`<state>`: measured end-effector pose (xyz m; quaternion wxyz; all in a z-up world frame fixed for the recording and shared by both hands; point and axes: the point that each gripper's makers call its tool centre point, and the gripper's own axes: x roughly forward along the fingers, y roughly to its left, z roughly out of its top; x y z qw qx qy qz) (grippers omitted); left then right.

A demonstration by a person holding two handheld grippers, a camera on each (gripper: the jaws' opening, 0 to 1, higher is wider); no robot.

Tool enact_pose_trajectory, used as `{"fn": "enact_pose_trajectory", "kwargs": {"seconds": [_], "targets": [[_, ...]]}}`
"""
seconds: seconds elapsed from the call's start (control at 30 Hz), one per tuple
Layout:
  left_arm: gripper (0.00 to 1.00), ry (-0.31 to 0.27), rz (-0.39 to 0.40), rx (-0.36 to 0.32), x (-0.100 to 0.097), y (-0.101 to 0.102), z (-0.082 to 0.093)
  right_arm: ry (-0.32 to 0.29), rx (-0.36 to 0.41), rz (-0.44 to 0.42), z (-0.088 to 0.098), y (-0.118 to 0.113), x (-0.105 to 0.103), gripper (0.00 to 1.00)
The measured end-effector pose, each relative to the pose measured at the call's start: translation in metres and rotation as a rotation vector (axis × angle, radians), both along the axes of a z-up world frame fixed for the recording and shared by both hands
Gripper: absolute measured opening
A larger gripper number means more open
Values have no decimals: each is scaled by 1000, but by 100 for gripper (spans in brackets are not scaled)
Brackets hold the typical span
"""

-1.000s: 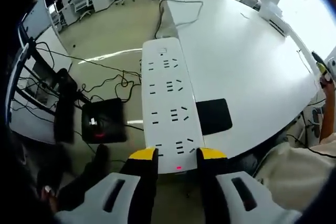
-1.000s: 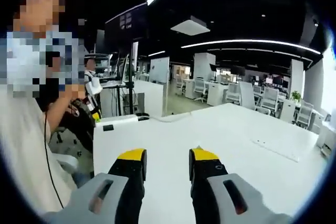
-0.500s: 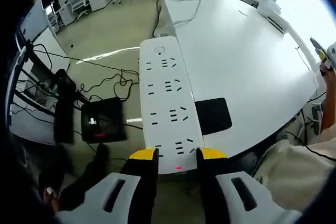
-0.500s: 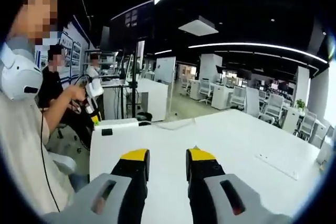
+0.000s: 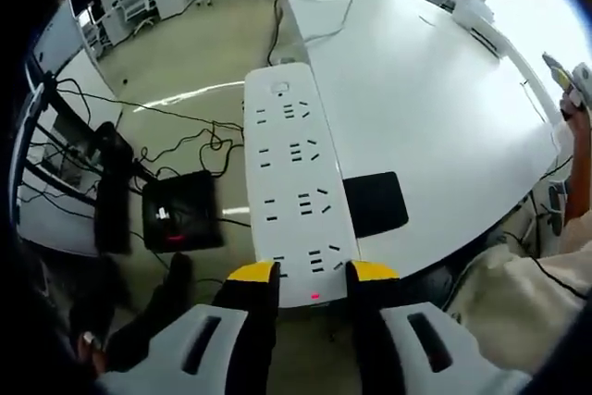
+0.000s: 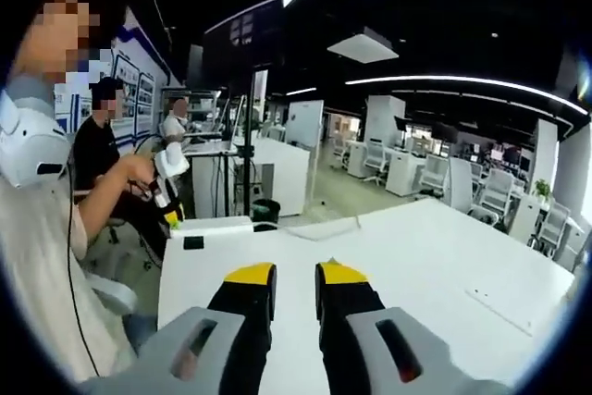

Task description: Pick up the power strip scattered on the table, fix it on the side mounting bracket of the table, and press the switch

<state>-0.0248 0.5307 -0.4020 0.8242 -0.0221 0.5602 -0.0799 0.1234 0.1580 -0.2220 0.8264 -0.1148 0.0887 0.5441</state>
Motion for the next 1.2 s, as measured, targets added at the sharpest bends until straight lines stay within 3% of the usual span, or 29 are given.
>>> {"fn": "enact_pose_trajectory", "kwargs": {"seconds": [0.7, 1.2], "targets": [[33, 32, -42, 17, 0, -3, 0, 47, -68, 56, 5, 60, 9, 0], [33, 28, -44, 18, 2, -3, 0, 35, -169, 92, 30, 96, 30, 0]]}}
